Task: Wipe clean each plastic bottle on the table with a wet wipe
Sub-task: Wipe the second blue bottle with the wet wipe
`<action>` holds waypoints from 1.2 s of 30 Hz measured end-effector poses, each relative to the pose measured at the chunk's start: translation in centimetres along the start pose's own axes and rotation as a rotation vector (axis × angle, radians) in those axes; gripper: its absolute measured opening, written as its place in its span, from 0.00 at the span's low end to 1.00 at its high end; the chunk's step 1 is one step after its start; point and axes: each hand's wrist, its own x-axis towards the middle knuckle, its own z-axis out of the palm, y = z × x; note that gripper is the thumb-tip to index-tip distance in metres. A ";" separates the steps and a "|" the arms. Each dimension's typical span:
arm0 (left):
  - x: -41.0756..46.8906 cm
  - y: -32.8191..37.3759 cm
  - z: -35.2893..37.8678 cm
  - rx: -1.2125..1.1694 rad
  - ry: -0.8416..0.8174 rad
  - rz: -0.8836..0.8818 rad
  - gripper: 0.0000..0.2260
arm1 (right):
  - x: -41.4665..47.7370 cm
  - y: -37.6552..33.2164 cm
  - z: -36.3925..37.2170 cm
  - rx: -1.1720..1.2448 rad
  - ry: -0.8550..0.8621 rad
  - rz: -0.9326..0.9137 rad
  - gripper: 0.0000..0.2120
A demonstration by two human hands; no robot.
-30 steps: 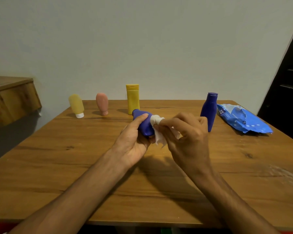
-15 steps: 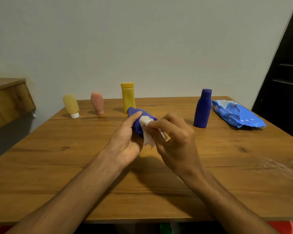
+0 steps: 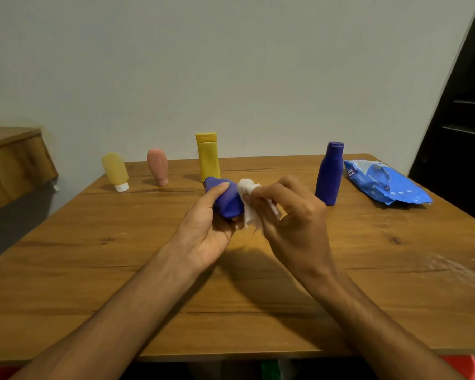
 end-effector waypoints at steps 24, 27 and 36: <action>0.6 -0.1 -0.6 0.222 -0.006 0.137 0.16 | 1.1 1.3 -1.3 -0.054 0.052 0.034 0.12; 1.0 0.0 -0.8 0.284 -0.043 0.187 0.24 | 1.4 1.3 -1.5 0.001 0.055 0.080 0.10; 0.9 -0.1 -1.4 1.044 -0.222 0.418 0.16 | 1.9 1.2 -1.7 0.107 0.052 0.189 0.10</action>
